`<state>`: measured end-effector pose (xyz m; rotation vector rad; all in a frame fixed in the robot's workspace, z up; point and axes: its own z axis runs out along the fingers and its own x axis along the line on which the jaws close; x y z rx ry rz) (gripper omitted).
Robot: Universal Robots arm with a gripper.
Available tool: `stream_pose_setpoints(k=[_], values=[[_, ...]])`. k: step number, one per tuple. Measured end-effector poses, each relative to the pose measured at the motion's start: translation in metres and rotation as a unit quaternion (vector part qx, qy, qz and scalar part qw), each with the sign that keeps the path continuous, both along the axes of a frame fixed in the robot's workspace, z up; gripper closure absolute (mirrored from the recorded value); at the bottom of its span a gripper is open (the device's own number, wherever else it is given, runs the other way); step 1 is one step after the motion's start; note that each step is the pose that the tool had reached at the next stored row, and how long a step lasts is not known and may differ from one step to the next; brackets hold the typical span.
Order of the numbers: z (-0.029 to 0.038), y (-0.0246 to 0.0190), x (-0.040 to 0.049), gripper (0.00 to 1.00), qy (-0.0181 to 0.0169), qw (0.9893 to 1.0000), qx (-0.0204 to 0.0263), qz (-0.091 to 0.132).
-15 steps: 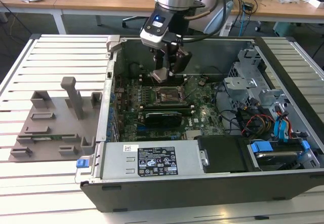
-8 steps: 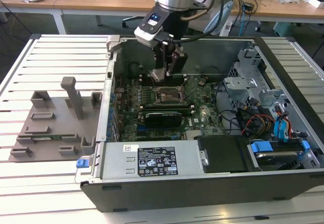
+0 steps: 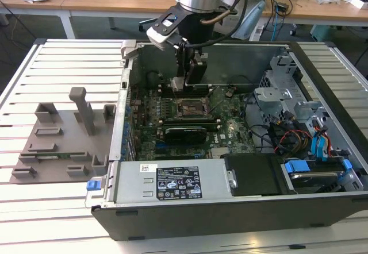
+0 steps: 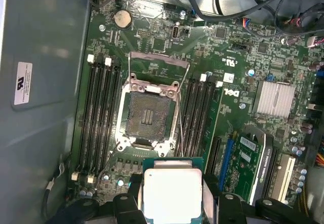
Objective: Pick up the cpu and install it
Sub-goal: 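Place the cpu into insertion slot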
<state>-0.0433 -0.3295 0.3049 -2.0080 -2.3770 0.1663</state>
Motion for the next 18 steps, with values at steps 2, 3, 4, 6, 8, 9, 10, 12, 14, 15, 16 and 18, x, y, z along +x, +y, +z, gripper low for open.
stream_pose_setpoints(k=[2,3,4,6,8,9,10,12,14,15,16,18], values=[[0.0000,0.0000,0.0000,0.45,0.0000,1.0000,0.0000,0.000],[0.0000,0.0000,0.0000,0.45,-0.0009,1.0000,0.0000,0.000],[-0.0002,-0.0001,0.0000,0.45,-0.0122,0.9999,0.0000,0.000],[-0.0005,0.0000,0.0000,0.45,-0.0237,0.9997,0.0000,0.000],[-0.0009,0.0000,0.0000,0.45,-0.0374,0.9993,0.0000,0.000],[-0.0010,0.0000,0.0000,0.45,-0.0429,0.9991,0.0000,0.000],[-0.0011,0.0000,0.0000,0.45,-0.0477,0.9989,0.0000,0.000],[-0.0011,0.0000,0.0000,0.45,-0.0496,0.9988,0.0000,0.000],[-0.0010,0.0000,0.0000,0.45,-0.0505,0.9987,-0.0003,-0.005],[-0.0011,0.0000,0.0000,0.45,-0.0505,0.9978,-0.0022,-0.042],[-0.0011,0.0000,0.0000,0.45,-0.0505,0.9977,-0.0024,-0.045],[-0.0011,0.0000,0.0000,0.45,-0.0505,0.9977,-0.0023,-0.045]])
